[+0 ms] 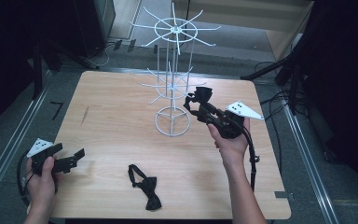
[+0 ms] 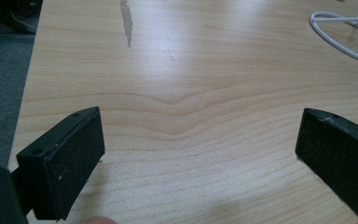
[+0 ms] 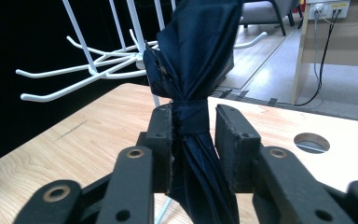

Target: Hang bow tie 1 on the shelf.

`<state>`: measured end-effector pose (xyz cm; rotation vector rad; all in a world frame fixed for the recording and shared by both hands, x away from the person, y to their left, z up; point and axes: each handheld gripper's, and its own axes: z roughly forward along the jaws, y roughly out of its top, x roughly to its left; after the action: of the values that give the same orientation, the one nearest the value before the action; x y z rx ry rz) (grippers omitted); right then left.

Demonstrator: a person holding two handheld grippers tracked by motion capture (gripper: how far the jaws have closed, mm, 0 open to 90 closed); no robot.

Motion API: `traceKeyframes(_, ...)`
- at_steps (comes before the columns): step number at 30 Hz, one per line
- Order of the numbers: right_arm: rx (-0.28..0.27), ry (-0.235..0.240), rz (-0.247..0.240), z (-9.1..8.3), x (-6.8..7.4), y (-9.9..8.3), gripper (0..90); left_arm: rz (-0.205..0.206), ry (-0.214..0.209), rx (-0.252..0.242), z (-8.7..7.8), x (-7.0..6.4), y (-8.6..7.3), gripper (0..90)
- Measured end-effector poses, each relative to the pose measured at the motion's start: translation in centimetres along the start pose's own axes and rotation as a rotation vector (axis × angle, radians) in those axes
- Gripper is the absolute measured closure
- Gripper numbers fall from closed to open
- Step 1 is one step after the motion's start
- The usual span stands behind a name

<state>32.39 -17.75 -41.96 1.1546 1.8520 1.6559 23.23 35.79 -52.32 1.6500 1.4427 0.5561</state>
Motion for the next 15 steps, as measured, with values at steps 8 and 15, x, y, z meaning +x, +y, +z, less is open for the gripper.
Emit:
traceKeyframes(8, 0.004, 0.006, -0.004, -0.32, 0.05, -0.07, 67.7, -0.001, 0.000, -0.002, -0.01, 0.00, -0.01, 1.6)
traceKeyframes(15, -0.017, 0.009, -0.069, -0.82, 0.75, 0.34, 77.2, -0.003, 0.000, -0.001, 0.00, 0.01, 0.00, 1.6)
